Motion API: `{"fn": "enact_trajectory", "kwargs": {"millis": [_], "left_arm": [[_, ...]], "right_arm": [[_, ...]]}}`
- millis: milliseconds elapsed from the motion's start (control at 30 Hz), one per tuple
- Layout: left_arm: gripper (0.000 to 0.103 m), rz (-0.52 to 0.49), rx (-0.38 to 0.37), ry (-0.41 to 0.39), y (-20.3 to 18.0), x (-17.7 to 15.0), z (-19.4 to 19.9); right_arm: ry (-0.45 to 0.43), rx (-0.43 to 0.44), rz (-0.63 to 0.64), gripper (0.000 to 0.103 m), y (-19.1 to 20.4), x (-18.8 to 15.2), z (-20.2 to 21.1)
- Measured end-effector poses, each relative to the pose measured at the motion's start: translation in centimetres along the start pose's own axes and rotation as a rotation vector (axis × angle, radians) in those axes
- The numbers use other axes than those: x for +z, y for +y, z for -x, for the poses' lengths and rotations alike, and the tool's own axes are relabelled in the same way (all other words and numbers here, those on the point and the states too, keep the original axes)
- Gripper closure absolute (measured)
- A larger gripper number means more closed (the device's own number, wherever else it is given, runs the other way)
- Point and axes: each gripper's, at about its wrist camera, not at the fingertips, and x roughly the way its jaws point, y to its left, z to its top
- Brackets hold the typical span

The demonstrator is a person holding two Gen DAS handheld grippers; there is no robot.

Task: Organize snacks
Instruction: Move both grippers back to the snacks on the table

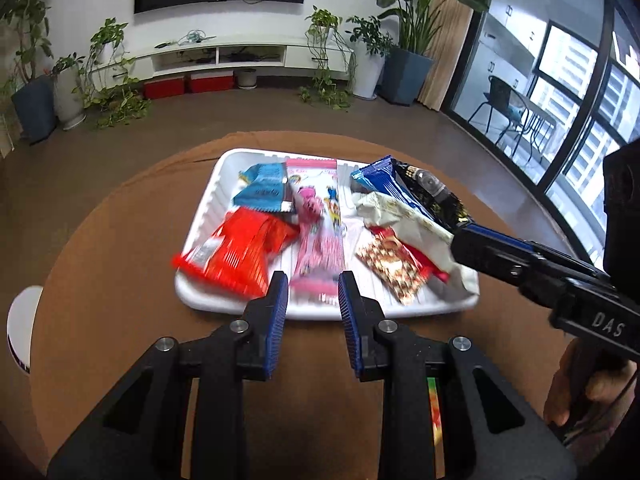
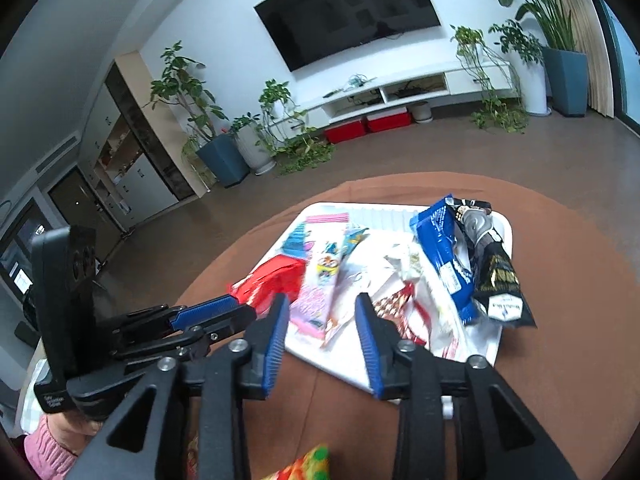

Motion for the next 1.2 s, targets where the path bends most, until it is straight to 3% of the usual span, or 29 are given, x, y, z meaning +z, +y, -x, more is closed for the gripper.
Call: {"fn": "enact_trajectory", "kwargs": {"millis": [100, 233, 600, 767, 900, 1200], "left_arm": [[0.078, 0.000, -0.003, -0.002, 0.0, -2.2, 2.4], [0.077, -0.037, 0.005, 0.030, -0.1, -5.2, 4.3], [0.077, -0.102, 0.020, 0.129, 0.4, -14.3, 8.4], [0.076, -0.081, -0.030, 0.154, -0.7, -17.1, 9.2], [0.062, -0.077, -0.074, 0.157, -2.3, -18.1, 9.9], [0.062, -0.057, -0.102, 0.189, -4.6, -19.2, 9.5]], "right_arm": [[-0.016, 0.004, 0.014, 0.061, 1.1, -1.6, 2.3], [0.000, 0.017, 0.002, 0.050, 1.7, -4.7, 4.5], [0.166, 0.039, -0.011, 0.050, 2.5, -12.4, 5.6], [0.220, 0.031, 0.120, 0.047, 4.5, -15.8, 7.2], [0.270, 0.004, 0.282, 0.046, 6.3, -18.0, 8.0], [0.303, -0.059, 0.509, 0.046, 8.2, -19.9, 7.2]]}}
